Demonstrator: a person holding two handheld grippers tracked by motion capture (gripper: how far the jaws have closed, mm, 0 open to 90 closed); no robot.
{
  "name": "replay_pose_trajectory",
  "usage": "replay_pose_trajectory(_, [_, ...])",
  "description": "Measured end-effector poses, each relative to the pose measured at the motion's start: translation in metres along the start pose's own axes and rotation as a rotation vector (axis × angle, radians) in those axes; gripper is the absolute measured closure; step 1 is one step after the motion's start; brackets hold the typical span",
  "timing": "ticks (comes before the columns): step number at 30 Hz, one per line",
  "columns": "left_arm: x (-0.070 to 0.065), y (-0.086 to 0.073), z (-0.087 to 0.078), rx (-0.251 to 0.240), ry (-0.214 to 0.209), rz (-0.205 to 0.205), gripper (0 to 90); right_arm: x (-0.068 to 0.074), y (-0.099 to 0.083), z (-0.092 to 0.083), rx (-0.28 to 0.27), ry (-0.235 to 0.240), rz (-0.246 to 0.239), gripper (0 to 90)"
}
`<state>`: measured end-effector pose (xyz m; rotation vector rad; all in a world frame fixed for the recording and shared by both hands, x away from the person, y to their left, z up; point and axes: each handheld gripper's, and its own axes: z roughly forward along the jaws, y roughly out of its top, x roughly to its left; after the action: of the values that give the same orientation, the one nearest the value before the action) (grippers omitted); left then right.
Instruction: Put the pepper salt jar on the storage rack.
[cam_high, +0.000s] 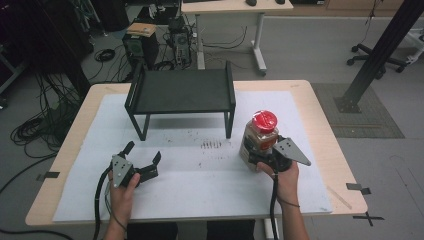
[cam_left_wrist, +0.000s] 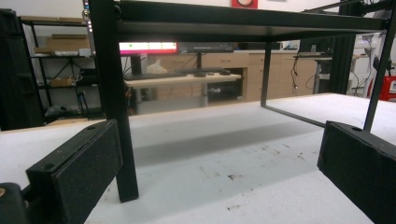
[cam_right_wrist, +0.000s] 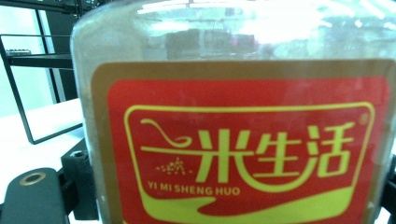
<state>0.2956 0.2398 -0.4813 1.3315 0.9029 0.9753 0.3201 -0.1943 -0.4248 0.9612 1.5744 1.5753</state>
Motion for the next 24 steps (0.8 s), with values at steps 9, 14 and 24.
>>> replay_pose_trajectory(9, [0.0, 0.0, 0.0, 0.0, 0.0, 0.0, 0.2, 0.0006, 0.0003, 0.0012, 0.005, 0.007, -0.01, 18.0])
replay_pose_trajectory(14, [-0.0001, 0.0, 0.0, 0.0, 0.0, 0.001, 0.2, -0.0001, -0.0005, 0.0, 0.007, 0.008, -0.014, 19.1])
replay_pose_trajectory(24, [0.0, 0.0, 0.0, 0.0, 0.001, 0.0, 0.2, -0.0011, -0.0017, -0.0012, 0.006, 0.007, -0.017, 23.0])
